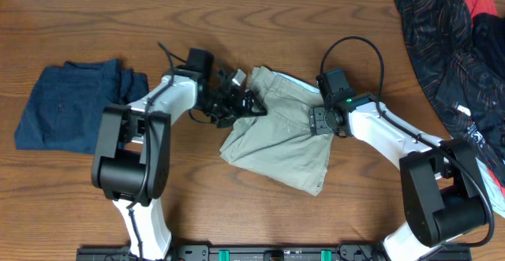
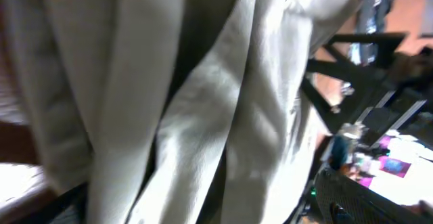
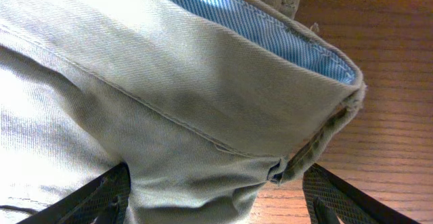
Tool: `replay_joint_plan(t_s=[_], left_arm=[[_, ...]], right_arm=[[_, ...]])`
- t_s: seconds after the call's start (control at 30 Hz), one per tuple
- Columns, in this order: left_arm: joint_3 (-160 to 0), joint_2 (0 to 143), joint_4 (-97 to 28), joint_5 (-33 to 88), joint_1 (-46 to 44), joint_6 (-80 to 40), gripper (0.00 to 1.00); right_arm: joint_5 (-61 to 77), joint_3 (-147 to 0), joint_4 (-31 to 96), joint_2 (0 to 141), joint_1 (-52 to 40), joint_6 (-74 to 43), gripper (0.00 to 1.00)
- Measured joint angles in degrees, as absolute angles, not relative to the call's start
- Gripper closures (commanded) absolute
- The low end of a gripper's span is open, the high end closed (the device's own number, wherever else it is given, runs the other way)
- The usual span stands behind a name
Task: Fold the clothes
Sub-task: 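Lift the folded pants with the left gripper and carry them left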
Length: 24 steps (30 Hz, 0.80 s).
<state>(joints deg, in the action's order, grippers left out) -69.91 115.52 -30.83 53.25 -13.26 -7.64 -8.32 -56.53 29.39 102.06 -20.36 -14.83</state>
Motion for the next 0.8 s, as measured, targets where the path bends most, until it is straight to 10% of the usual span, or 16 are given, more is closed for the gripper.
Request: replay_joint_plan(t_s=[0.13, 0.3, 0.37, 0.8], left_arm=[[-69.76, 115.0, -30.89, 47.9, -16.36, -7.66, 0.13], [-69.25, 114.45, -30.98, 40.58, -20.23, -7.66, 0.81], [-68.75, 114.5, -31.24, 38.06, -21.15, -7.62, 0.94], [-71.4, 108.44, -43.7, 6.09, -11.6, -10.74, 0.94]], right_arm=[[-8.43, -56.53, 29.54, 102.06, -20.36, -14.83, 0.2], [-8.69, -56.64, 30.3, 102.06, -20.36, -14.83, 0.2], [-8.69, -56.82, 31.18, 102.04, -20.27, -14.83, 0.2], [-10.09, -55.64, 39.46, 96.92, -13.82, -14.41, 0.19]])
